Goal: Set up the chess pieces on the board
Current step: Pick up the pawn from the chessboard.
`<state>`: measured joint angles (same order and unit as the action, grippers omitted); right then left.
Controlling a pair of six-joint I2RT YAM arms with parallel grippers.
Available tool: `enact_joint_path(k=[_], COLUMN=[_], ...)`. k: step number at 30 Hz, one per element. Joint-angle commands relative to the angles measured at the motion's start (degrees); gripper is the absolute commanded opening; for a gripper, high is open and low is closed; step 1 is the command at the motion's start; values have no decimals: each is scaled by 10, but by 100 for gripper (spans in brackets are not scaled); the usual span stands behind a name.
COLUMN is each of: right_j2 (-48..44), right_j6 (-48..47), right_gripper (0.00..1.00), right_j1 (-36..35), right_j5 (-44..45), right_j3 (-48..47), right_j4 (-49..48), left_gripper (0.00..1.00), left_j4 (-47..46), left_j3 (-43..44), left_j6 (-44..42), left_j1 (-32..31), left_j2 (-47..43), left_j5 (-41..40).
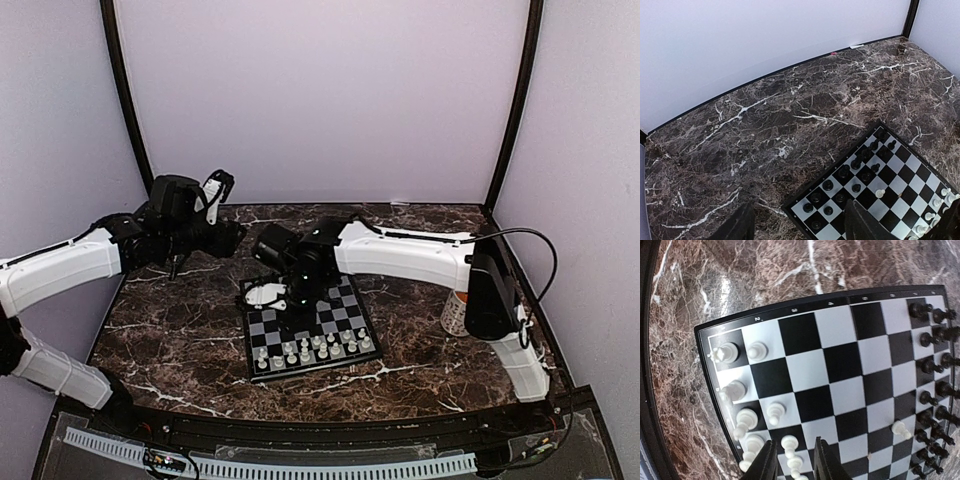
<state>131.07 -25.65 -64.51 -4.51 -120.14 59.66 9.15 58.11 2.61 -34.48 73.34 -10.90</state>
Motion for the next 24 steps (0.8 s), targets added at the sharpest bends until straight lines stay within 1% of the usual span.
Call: enact_joint_path(k=[1, 2, 3, 5, 7, 9, 13, 16, 20, 24], right_j2=[-88, -103, -125, -156, -180, -204, -236, -244, -247, -254], right_j6=[9, 9, 10, 14, 20, 21, 24, 22, 18, 12], right_gripper=[27, 27, 27, 27, 27, 28, 28, 28, 28, 29], right_j1=[53, 64, 77, 105, 133, 160, 187, 194, 204, 213], right_j5=[-26, -27, -31, -41, -59, -66, -79, -80, -85, -77], right_j3=[25, 38, 52, 80, 106, 136, 203, 238, 255, 264], right_j4=[-3, -8, -14, -28, -40, -59, -95, -113, -119, -122], left_gripper=[63, 61, 58, 53, 49, 46, 45, 43, 37, 36], left_j4=[8, 7, 5, 6, 16, 33, 54, 68, 123, 145], left_j3=[9, 8, 9, 12, 22, 38, 68, 101, 169, 204], left_j6=[-11, -19, -21, -36, -43, -52, -48, -22, -1, 5], left_j1=[4, 4, 4, 3, 1, -17, -48, -62, -74, -84], left_j2=[20, 24, 35, 53, 79, 105, 153, 196, 262, 305], left_j5=[63, 82, 126, 184, 224, 240, 208, 195, 200, 202])
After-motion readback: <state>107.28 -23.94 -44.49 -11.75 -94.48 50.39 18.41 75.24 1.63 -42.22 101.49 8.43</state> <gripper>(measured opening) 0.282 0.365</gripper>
